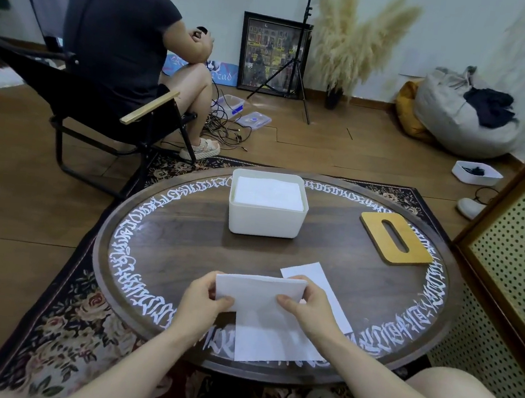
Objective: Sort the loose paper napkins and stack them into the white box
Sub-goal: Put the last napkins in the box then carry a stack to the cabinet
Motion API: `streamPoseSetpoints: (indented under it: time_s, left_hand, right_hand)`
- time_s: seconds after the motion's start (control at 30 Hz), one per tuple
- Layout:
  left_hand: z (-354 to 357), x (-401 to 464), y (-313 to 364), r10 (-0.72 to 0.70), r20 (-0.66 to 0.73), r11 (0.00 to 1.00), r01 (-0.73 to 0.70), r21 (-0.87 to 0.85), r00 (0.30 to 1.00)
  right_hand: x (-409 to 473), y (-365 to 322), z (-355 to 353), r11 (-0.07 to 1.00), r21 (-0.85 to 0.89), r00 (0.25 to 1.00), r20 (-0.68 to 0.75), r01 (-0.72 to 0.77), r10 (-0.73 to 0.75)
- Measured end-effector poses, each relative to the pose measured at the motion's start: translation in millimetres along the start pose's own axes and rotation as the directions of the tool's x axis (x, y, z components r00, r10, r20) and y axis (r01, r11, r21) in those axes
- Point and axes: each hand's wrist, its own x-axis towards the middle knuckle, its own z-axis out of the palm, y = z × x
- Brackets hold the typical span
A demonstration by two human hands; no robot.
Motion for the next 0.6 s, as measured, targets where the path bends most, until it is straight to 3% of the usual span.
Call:
streamPoseSetpoints:
  time_s: [0.13, 0.2, 0.3, 0.47, 0.6]
  left_hand:
    - [-9.0, 3.5, -16.1, -0.015, -0.063, 0.967, 0.03, 0.252, 0.998]
    - [-9.7, 5.7, -18.3, -0.027, -0.089, 0.955, 0.052, 0.292, 0.996]
    - [-9.3, 4.4, -10.5, -0.005, -0.123, 0.965, 0.037, 0.26, 0.992]
    - [-5.8, 8.4, -2.4, -0.063, -0.194, 0.996, 0.075, 0.052, 0.979]
    - [-4.5, 14.0, 11.6, -0.057, -0.237, 0.998, 0.047, -0.048, 0.97]
  right_hand:
    - [3.6, 9.9, -2.8, 0.96, -0.28, 0.998, -0.043, 0.026, -0.04]
    - [4.8, 13.9, -3.5, 0.926, -0.378, 0.995, -0.075, 0.026, -0.058]
    - [5.2, 11.5, -2.3, 0.958, -0.287, 0.993, -0.119, -0.012, -0.024]
    - [4.9, -0.1, -3.1, 0.996, -0.085, 0.989, -0.149, -0.033, 0.02]
    - [12.0, -10.7, -5.9, 0.999, -0.036, 0.985, -0.171, -0.009, 0.003]
